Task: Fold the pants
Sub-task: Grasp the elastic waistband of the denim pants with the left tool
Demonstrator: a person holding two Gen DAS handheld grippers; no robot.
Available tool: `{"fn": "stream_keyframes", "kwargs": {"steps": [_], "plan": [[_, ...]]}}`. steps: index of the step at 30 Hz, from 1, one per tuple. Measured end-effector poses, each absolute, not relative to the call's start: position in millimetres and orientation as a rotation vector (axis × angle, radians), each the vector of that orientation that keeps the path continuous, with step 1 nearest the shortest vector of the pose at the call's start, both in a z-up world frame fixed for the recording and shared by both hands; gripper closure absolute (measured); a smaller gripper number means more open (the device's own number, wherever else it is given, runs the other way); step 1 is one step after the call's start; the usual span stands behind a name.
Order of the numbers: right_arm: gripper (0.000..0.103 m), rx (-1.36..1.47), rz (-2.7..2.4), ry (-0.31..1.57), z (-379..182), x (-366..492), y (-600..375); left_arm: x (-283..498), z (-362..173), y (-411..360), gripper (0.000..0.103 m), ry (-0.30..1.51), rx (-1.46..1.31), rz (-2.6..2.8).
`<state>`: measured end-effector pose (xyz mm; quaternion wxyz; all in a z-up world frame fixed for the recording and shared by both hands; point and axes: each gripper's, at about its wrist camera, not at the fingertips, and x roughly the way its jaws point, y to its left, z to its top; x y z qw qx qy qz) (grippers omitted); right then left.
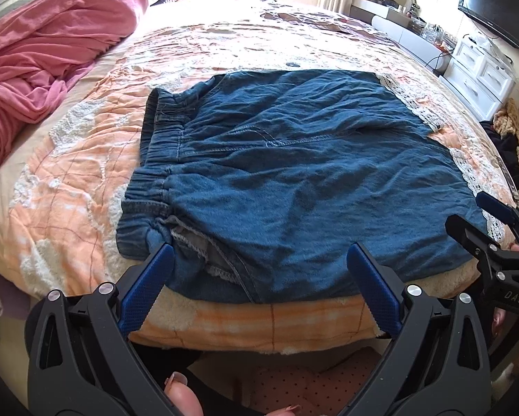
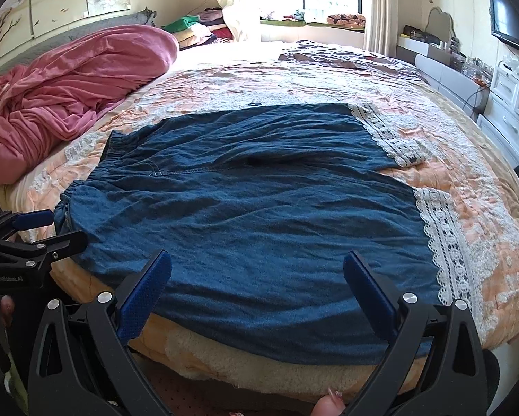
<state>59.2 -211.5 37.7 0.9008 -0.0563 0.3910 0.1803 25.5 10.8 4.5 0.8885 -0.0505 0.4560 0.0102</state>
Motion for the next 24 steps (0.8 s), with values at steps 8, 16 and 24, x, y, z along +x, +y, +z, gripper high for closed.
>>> {"fn": "stream_keyframes", "kwargs": {"steps": [8, 16, 24], "plan": [[0.004, -0.12, 0.465, 0.828, 48, 110, -190, 70, 10, 56, 0.009, 0.95, -0.134, 0.067], [0.004, -0.115, 0.517, 0.873, 47, 172, -172, 121, 17, 96, 0.009, 0.942, -0.146, 0.103], [0.004, -0.18, 0.516, 0.859, 51, 218, -150, 170, 13, 118, 0.009, 0.948, -0.129, 0.1]]}}
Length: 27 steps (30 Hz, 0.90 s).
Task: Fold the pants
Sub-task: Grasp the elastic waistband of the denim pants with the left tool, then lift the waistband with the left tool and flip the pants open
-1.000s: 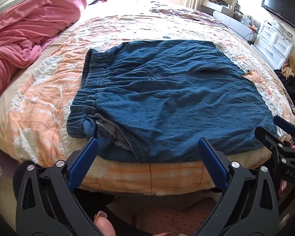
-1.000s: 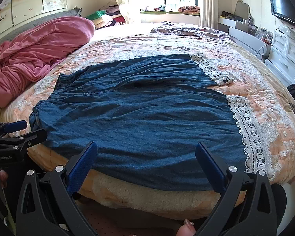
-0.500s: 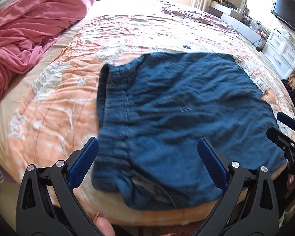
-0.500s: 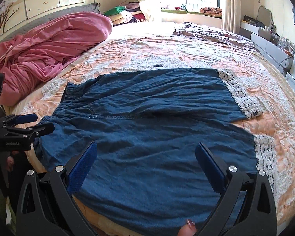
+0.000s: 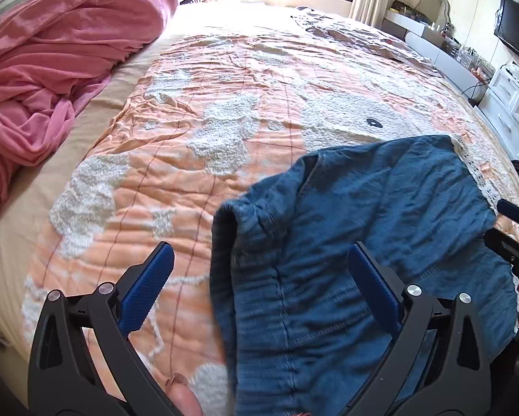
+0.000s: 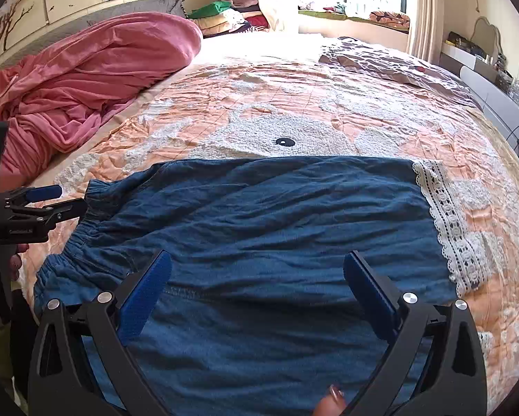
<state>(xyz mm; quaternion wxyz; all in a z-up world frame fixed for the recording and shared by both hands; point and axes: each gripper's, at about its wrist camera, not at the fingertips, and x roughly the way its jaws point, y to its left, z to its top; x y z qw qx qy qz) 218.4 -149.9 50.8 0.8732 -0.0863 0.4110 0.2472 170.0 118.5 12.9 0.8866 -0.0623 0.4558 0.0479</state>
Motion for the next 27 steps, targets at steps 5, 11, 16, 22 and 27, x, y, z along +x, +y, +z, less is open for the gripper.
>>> {"fn": "stream_keyframes", "kwargs": {"steps": [5, 11, 16, 22, 27], "plan": [[0.004, -0.26, 0.555, 0.883, 42, 247, -128, 185, 0, 118, 0.009, 0.945, -0.099, 0.026], [0.004, -0.382, 0.676, 0.901, 33, 276, -99, 200, -16, 121, 0.026, 0.94, -0.064, 0.004], [0.004, -0.435, 0.746, 0.932, 25, 304, -77, 212, -25, 131, 0.05, 0.954, -0.131, -0.032], [0.004, -0.649, 0.852, 0.898, 13, 333, -34, 217, -34, 143, 0.08, 0.96, -0.165, -0.051], [0.007, -0.845, 0.985, 0.894, -4, 341, -1, 210, -26, 141, 0.086, 0.921, -0.173, -0.1]]}}
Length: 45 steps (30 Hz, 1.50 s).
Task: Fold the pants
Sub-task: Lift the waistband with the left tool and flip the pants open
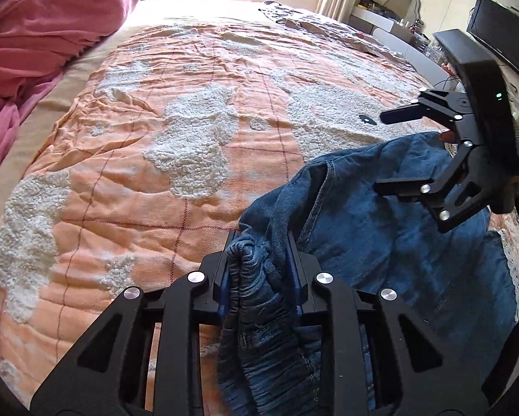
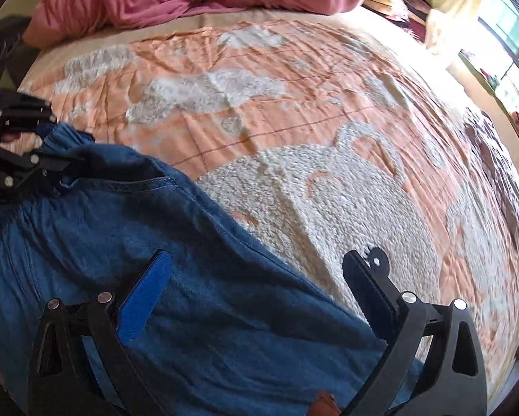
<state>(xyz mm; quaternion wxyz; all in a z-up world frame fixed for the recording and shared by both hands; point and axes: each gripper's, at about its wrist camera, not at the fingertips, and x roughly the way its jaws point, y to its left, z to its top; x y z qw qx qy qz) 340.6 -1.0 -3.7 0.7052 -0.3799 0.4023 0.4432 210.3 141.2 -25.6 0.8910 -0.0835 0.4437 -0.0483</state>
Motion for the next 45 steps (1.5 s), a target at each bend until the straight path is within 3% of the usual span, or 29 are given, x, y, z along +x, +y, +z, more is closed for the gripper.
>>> {"fn": "stream_keyframes", "kwargs": {"steps": [8, 10, 14, 16, 24, 34, 45], "plan": [[0.085, -0.911, 1.192, 0.943, -14, 322, 18, 200, -11, 145, 0.087, 0.851, -0.174, -0.129], [0.094, -0.896, 1.183, 0.916, -10, 317, 13, 200, -13, 146, 0.085, 0.85, -0.151, -0.11], [0.097, -0.845, 1.161, 0.856, 4, 310, -6, 200, -15, 152, 0.071, 0.826, -0.16, -0.092], [0.097, -0.807, 1.137, 0.815, 14, 304, -14, 201, -16, 155, 0.069, 0.819, -0.168, -0.085], [0.097, -0.719, 1.046, 0.721, 39, 279, -34, 196, -15, 147, 0.087, 0.827, -0.197, -0.169], [0.097, -0.583, 0.972, 0.617, 71, 218, -79, 126, 39, 123, 0.087, 0.639, -0.139, -0.292], [0.097, -0.516, 1.015, 0.674, 48, 103, -113, 45, 36, 94, 0.086, 0.567, 0.065, -0.372]]}}
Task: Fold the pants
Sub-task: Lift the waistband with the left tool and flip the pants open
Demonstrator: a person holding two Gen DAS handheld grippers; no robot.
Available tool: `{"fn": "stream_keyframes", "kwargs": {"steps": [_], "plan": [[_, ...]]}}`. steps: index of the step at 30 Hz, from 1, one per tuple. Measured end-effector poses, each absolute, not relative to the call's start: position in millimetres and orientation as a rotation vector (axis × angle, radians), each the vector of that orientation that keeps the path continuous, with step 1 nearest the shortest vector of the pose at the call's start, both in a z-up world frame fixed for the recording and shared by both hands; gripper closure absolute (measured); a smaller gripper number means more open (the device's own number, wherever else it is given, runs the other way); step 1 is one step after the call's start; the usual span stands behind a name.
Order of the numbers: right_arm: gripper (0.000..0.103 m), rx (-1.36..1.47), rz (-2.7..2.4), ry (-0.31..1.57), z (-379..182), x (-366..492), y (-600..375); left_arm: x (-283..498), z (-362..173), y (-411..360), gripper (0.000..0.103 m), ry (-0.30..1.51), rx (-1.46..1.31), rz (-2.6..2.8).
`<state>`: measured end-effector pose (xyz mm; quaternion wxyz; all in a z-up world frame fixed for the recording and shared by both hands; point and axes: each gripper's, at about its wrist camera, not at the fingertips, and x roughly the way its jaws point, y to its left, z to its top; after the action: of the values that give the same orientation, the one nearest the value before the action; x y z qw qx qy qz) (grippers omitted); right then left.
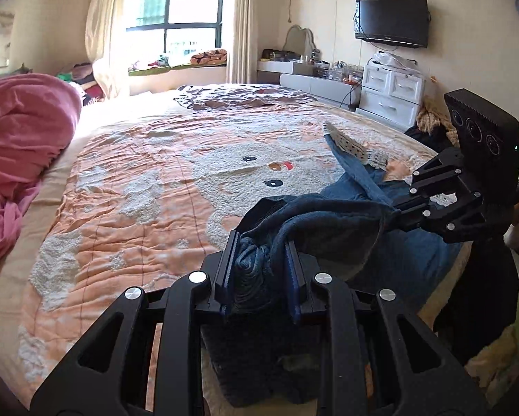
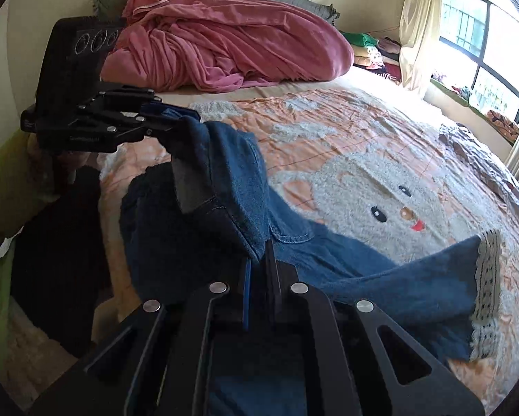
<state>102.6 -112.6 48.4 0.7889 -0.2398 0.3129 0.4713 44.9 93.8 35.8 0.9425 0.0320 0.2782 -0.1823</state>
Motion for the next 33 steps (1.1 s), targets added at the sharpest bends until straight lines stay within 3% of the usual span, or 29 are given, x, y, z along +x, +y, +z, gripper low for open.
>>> {"fn": "stream_keyframes", "kwargs": {"steps": [8, 14, 20, 24, 28, 33], "plan": [[0.097, -0.505, 1.021, 0.73, 18, 61, -120, 3, 14, 80, 0.085, 0.637, 0.111, -0.394], [0.096, -0.466, 0.998, 0.772, -6, 53, -121, -4, -2, 78, 0.076, 0.696, 0.112, -0.369], [0.094, -0.393, 0.996, 0.752, 1, 52, -116, -11, 6, 86, 0.07, 0.679, 0.082, -0.325], [0.094, -0.39, 0.987, 0.739, -1, 54, -114, -14, 14, 97, 0.057, 0.658, 0.078, -0.288], [0.093, -0.464, 0.948, 0.744, -16, 45, -109, -13, 9, 112, 0.057, 0.711, 0.055, -0.234], [0.093, -0.427, 0.96, 0.754, -13, 47, -118, -23, 43, 117, 0.057, 0.636, -0.022, -0.226]]}}
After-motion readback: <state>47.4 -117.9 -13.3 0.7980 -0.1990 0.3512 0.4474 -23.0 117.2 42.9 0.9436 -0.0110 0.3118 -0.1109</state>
